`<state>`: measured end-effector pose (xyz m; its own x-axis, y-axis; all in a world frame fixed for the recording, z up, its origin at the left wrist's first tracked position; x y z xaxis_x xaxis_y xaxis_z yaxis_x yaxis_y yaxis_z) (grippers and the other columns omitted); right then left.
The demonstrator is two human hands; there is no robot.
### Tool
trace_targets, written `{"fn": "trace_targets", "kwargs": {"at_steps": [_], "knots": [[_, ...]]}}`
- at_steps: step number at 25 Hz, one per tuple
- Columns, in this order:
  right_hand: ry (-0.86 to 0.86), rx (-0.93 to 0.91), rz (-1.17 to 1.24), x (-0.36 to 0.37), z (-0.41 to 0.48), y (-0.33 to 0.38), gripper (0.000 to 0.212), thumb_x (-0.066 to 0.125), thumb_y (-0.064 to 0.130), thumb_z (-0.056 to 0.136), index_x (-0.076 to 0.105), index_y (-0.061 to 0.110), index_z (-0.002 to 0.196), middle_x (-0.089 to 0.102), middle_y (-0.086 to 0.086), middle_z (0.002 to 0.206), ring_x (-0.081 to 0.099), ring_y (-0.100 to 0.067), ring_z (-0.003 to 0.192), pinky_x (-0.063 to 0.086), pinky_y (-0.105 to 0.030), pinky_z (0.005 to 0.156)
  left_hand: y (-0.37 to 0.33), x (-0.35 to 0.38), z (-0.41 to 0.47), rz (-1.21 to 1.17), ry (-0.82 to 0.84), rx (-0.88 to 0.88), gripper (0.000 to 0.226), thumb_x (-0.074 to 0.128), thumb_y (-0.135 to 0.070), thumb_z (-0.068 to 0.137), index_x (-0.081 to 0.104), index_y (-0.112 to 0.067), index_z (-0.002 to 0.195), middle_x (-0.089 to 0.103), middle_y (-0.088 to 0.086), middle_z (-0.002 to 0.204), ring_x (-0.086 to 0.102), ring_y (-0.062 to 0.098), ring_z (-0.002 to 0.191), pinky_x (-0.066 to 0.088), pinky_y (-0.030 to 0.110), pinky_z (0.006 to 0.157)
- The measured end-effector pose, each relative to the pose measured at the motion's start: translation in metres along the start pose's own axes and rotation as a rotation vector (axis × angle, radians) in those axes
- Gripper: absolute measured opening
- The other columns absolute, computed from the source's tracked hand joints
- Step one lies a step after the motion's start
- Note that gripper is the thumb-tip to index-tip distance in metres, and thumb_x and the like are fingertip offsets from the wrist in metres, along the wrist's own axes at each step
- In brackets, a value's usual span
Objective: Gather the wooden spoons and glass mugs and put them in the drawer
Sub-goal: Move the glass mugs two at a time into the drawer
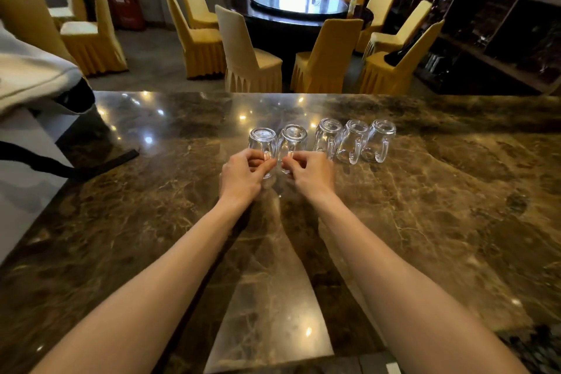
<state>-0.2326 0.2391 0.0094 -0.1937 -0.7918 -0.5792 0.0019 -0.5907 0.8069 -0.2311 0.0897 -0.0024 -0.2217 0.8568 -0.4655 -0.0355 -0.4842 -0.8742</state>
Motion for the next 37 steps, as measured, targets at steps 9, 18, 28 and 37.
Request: {"fn": "trace_targets", "kwargs": {"at_steps": [9,18,28,37], "knots": [[0.052,-0.131,-0.007,-0.015,-0.086,0.052,0.015,0.063,0.025,0.089,0.075,0.015,0.086,0.074,-0.002,0.079,0.069,-0.015,0.073,0.055,-0.043,0.073,-0.008,-0.069,-0.078,-0.091,0.027,0.046,0.023,0.071,-0.028,0.079,0.068,-0.017,0.098,0.069,-0.005,0.088,0.063,0.005,0.082,0.053,0.024,0.079],[0.155,-0.192,0.070,-0.026,-0.194,0.093,0.010,0.067,0.023,0.085,0.074,0.019,0.091,0.073,0.004,0.079,0.069,-0.008,0.074,0.058,-0.037,0.074,-0.013,-0.151,-0.179,-0.224,0.041,0.120,0.031,0.073,-0.031,0.072,0.069,-0.019,0.100,0.070,-0.010,0.087,0.065,-0.002,0.078,0.052,0.013,0.073],[0.252,-0.192,0.176,-0.020,-0.308,0.071,0.010,0.068,0.023,0.083,0.074,0.026,0.091,0.072,0.013,0.077,0.067,0.000,0.072,0.054,-0.016,0.063,0.022,-0.184,-0.291,-0.273,0.195,0.046,0.024,0.074,-0.034,0.066,0.071,-0.025,0.088,0.072,-0.009,0.084,0.066,0.004,0.076,0.052,0.013,0.069],[0.345,-0.116,0.121,0.011,-0.369,0.005,0.004,0.068,0.027,0.084,0.069,0.026,0.087,0.071,0.011,0.077,0.067,-0.005,0.069,0.056,-0.036,0.064,0.084,-0.157,-0.355,-0.213,0.397,-0.145,0.029,0.078,-0.036,0.058,0.073,-0.021,0.083,0.074,0.001,0.080,0.070,0.015,0.074,0.056,0.024,0.070]]}}
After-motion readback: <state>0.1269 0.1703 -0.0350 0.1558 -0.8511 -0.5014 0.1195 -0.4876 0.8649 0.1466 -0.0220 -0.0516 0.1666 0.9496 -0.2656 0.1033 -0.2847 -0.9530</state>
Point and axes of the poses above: each hand's wrist, its own z-axis towards the middle knuckle, its own x-axis out of the palm, y = z × x, the point moved 6 cm from there along z, towards the middle knuckle
